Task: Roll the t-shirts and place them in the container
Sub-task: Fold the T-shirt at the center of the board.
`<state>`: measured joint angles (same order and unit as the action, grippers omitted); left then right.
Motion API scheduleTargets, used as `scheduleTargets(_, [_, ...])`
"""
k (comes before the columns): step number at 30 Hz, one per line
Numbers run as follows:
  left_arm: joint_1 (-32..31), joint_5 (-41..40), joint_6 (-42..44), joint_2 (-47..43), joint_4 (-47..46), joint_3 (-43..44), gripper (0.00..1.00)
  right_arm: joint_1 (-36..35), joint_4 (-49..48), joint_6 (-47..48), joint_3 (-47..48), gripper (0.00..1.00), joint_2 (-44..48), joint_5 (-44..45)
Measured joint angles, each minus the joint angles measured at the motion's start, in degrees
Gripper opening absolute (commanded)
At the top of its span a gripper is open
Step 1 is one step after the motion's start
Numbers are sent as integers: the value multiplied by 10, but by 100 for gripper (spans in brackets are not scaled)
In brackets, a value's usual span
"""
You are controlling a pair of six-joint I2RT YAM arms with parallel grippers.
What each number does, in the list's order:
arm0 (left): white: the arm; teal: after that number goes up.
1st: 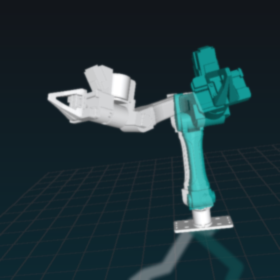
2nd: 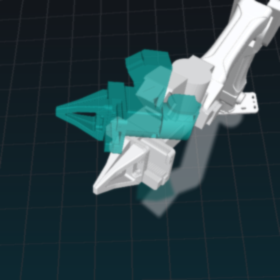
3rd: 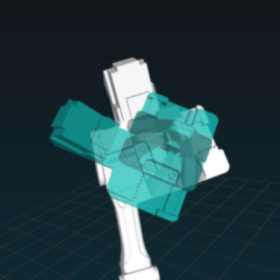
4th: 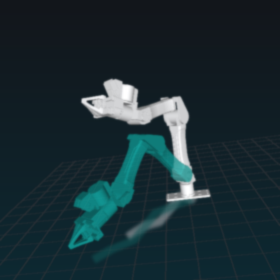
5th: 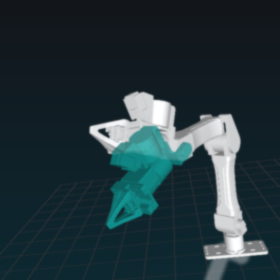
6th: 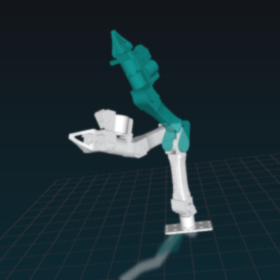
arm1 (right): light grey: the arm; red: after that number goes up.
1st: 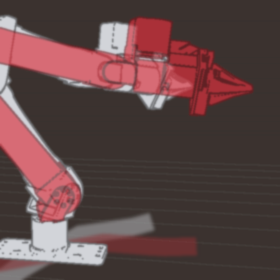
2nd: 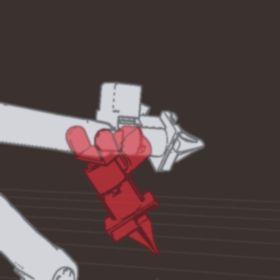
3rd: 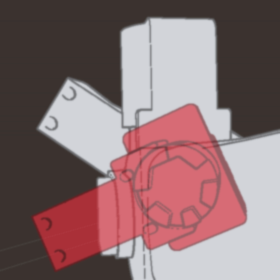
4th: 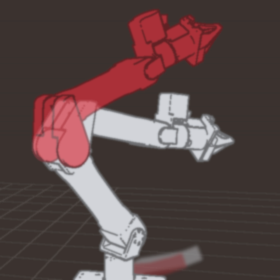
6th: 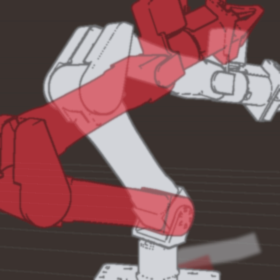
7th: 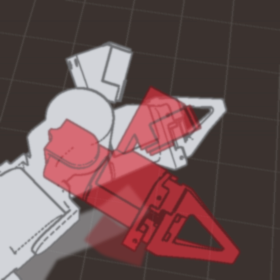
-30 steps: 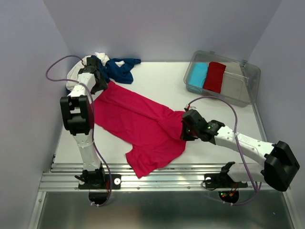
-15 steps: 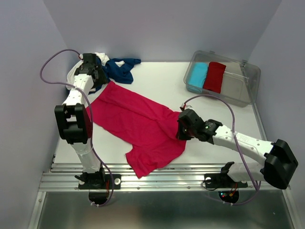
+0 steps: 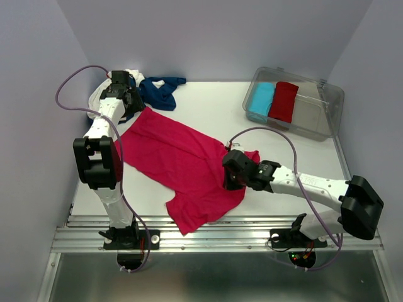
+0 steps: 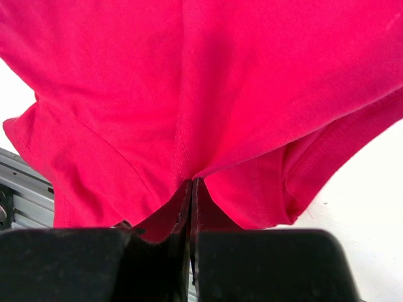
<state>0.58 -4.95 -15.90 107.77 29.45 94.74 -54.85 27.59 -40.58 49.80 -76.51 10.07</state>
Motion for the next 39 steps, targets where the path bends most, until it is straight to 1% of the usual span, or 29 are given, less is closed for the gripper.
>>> scheduleTargets(3, [-1,2,0,0,0,0,66,-9,-5,-3,2,1,-8,4])
scheduleTargets(4, [-1,2,0,0,0,0,66,-12,-7,-4,2,3,-12,5])
scheduleTargets(5, [-1,2,0,0,0,0,65,-13,-9,-4,2,7,-15,6])
scheduleTargets(6, [-1,3,0,0,0,0,66,-15,-11,-5,2,18,-19,7])
scheduleTargets(7, [-1,4,0,0,-1,-1,66,-16,-13,-9,2,27,-27,7])
scheduleTargets(8, [-1,5,0,0,-1,-2,65,-17,-13,-9,2,32,-34,7])
scheduleTargets(9, [-1,5,0,0,-1,-3,65,-18,-13,-11,2,32,-37,8])
scheduleTargets(10, [-1,6,0,0,-1,-3,66,-18,-13,-13,1,37,-44,10])
scheduleTargets(11, [-1,6,0,0,-1,-4,66,-19,-10,-16,0,40,-47,16])
scheduleTargets(17, [-1,7,2,0,-1,-5,66,-19,21,-24,-1,40,-37,68])
scheduleTargets(20, [-1,8,2,0,-1,-5,65,-19,36,-22,7,38,-28,89])
scheduleTargets(23, [-1,11,2,0,-1,-5,65,-19,40,-13,26,37,-38,100])
scheduleTargets(27, [-1,15,2,0,-1,-5,65,-19,37,13,80,37,-85,110])
scheduleTargets(32, [-1,18,2,0,-1,-5,65,-19,33,51,141,37,-172,117])
scheduleTargets(37, [-1,18,2,0,-1,-5,65,-19,23,80,164,38,-240,118])
scheduleTargets(38, [-3,17,2,0,0,-5,65,-19,24,82,164,38,-246,118])
scheduleTargets(39, [-5,17,2,0,0,-5,65,-19,23,85,164,33,-253,118])
